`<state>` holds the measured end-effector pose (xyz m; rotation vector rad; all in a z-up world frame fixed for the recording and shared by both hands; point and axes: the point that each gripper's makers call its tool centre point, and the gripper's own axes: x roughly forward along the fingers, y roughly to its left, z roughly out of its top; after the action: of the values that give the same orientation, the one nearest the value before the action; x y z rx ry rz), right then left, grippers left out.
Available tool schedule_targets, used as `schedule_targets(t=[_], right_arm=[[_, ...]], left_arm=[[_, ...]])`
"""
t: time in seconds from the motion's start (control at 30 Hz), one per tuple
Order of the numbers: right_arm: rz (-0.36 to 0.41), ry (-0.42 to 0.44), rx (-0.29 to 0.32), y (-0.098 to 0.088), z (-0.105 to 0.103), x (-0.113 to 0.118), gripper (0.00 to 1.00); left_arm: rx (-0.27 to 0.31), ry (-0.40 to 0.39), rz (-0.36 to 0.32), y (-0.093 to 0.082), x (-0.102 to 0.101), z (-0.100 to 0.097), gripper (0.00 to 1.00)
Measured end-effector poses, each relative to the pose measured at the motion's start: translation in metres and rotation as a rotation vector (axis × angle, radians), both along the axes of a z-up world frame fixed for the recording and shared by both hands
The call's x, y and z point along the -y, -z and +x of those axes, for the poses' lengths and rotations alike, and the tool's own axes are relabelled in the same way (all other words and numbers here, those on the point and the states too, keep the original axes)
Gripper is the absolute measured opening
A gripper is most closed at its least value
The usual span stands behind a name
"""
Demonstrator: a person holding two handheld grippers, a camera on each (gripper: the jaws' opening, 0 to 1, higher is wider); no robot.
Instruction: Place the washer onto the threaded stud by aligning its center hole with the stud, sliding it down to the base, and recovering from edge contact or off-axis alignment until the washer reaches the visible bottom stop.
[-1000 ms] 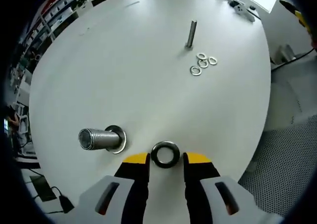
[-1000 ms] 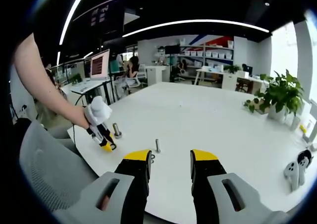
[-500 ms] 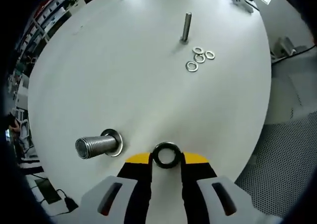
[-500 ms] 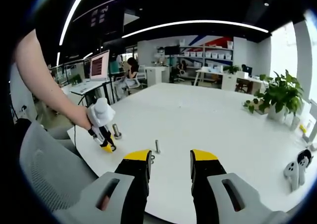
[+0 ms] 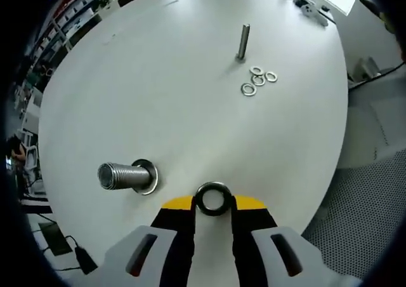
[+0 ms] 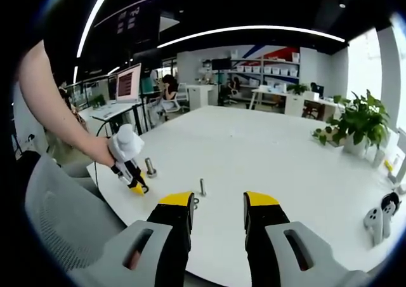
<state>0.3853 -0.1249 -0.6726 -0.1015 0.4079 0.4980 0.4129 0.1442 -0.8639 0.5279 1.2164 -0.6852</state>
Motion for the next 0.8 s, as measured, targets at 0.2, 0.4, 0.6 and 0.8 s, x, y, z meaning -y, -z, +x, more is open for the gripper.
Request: schedule_targets(t=[0.2, 0.4, 0.6, 0.8], right_arm=[[-0.003, 0.001, -0.001, 0.0, 0.0, 0.0, 0.33], [-0.005, 0.001, -0.002, 0.001, 0.0, 0.0, 0.33], [-0.007, 0.001, -0.002, 0.001, 0.001, 0.0, 0.33], [-0.006, 0.001, -0.004, 0.001, 0.0, 0.0, 0.33]], left_arm=[[0.013, -0.009, -0.021, -0.004, -0.002, -0.001, 0.19], [0.046, -0.011, -0.037, -0.016, -0.005, 0.006, 0.19], [0.071, -0.014, -0.045, -0.027, -0.01, 0.012, 0.19], [0.088, -0.01, -0.051, -0.036, -0.013, 0.017, 0.19]])
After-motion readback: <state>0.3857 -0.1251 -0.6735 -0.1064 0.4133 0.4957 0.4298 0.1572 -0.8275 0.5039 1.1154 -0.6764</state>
